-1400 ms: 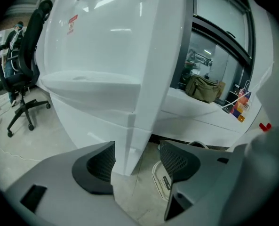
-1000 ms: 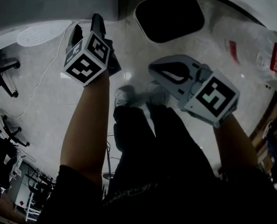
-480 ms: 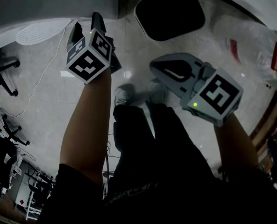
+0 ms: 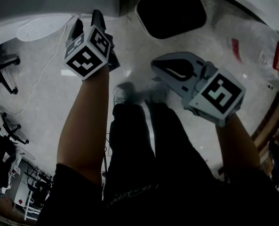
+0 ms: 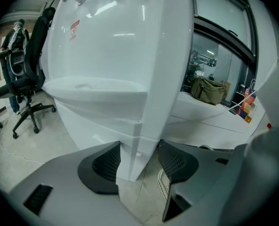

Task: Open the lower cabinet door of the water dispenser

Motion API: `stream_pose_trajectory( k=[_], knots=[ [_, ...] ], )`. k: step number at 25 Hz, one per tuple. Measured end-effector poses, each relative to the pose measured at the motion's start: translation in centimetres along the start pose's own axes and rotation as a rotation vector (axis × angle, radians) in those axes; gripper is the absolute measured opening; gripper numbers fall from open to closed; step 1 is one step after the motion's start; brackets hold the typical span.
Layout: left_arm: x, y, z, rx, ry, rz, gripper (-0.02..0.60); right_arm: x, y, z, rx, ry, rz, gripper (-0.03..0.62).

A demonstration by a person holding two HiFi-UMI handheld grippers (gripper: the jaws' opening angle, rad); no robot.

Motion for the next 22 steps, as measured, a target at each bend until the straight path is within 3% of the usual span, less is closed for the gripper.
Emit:
stream_pose_trajectory(
  k=[22],
  knots=[
    [1.2, 2.1, -1.9, 0.028, -0.073, -0.016, 0.221, 0.7, 1.7, -1.3, -0.026, -0.023, -0.029, 0.012]
  ],
)
Point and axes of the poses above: the fingertips, and each gripper's own axes: y backward along the fingers, x to its left, z out of its top, the point moved 8 cm from there along y, backward along the fingers, and after that the axes turned 2 degrees about y, right-handed, at the moved point
